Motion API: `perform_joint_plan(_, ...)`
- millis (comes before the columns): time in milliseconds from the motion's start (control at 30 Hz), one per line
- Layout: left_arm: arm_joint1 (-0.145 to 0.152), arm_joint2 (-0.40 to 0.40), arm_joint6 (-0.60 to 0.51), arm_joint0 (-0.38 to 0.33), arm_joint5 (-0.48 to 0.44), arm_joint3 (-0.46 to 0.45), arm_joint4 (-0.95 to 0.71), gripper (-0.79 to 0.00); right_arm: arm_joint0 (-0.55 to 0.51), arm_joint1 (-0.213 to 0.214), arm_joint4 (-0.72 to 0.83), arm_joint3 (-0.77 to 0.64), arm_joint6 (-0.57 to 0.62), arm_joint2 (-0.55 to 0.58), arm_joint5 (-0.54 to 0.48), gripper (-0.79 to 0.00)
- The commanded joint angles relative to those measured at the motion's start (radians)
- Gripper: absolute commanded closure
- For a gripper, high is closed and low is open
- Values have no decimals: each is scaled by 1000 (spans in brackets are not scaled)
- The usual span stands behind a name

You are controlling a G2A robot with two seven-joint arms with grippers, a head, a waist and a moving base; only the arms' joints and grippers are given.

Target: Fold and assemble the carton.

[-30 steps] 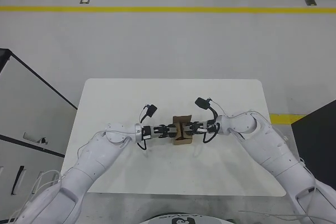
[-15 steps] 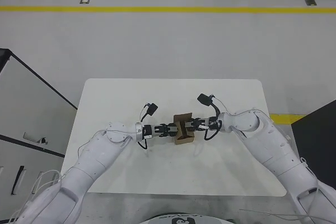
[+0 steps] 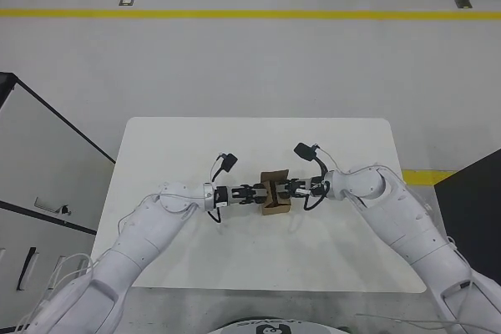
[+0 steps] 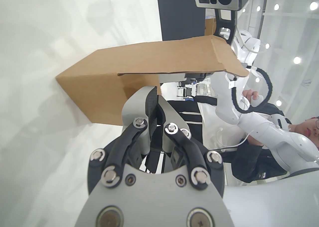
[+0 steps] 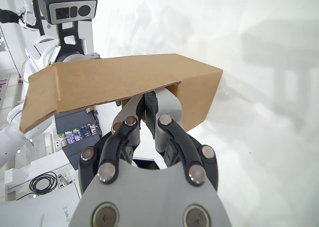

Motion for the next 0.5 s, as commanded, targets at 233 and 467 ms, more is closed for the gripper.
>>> perform_joint_plan(233,-9,19,-9,-3,1,-16,15,0,1,-5,6,9,-4,1,-6,0)
perform_joint_plan(467,-20,31,41,-15,21,-1,43,0,-2,-5,10,11,0,10,-8,0)
